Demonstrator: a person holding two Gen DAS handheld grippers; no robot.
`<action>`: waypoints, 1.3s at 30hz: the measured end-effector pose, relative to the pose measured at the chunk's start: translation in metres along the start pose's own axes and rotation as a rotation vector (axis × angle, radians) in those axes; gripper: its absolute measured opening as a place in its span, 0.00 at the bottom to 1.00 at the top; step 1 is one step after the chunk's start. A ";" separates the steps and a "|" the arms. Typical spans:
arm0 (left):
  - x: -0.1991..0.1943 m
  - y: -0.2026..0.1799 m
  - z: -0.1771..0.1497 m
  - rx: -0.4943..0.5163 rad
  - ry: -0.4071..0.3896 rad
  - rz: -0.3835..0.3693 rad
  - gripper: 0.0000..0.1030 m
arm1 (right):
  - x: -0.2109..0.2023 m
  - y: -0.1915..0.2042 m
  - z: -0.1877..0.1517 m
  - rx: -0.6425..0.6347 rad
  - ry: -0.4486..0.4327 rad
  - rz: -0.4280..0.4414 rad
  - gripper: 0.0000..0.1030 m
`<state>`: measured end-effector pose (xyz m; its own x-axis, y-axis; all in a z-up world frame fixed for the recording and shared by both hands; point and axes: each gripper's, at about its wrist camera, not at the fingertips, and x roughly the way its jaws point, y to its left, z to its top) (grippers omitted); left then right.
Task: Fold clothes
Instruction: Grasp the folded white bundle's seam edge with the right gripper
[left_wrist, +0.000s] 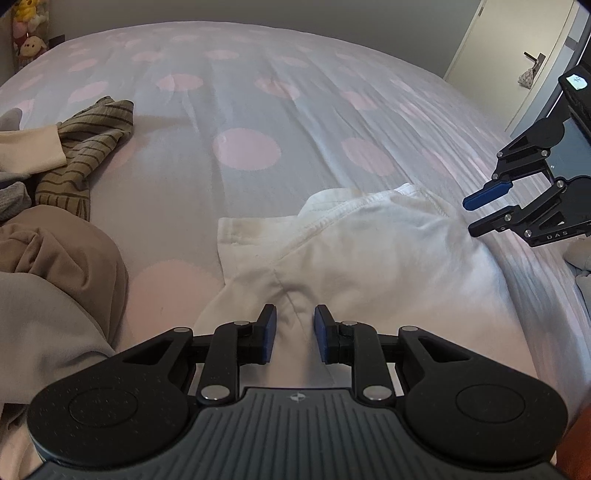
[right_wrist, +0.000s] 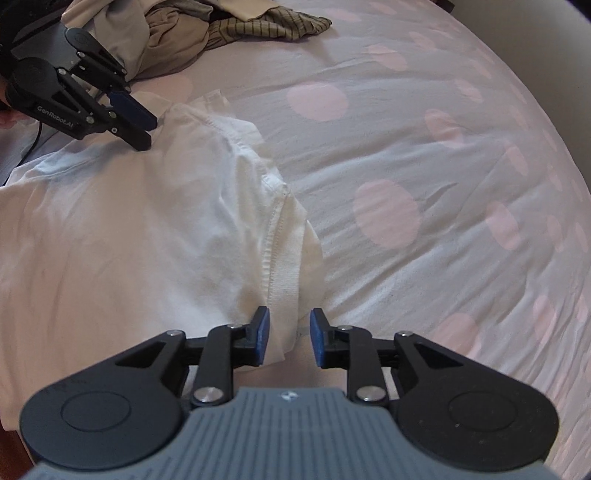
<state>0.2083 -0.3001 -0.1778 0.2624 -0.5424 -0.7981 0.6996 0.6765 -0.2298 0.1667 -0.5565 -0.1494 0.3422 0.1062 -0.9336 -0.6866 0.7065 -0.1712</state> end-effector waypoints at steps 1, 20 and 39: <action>0.000 0.001 0.000 -0.003 -0.001 -0.004 0.20 | 0.001 -0.004 0.001 0.021 0.001 0.015 0.31; 0.002 0.006 -0.001 -0.025 0.000 -0.023 0.20 | 0.010 -0.017 0.017 0.126 0.012 0.100 0.27; 0.001 0.006 0.000 -0.031 0.000 -0.033 0.20 | 0.011 -0.005 0.016 -0.004 0.157 0.120 0.23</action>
<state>0.2132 -0.2965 -0.1803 0.2395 -0.5649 -0.7897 0.6869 0.6734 -0.2734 0.1840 -0.5474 -0.1540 0.1542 0.0789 -0.9849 -0.7188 0.6929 -0.0570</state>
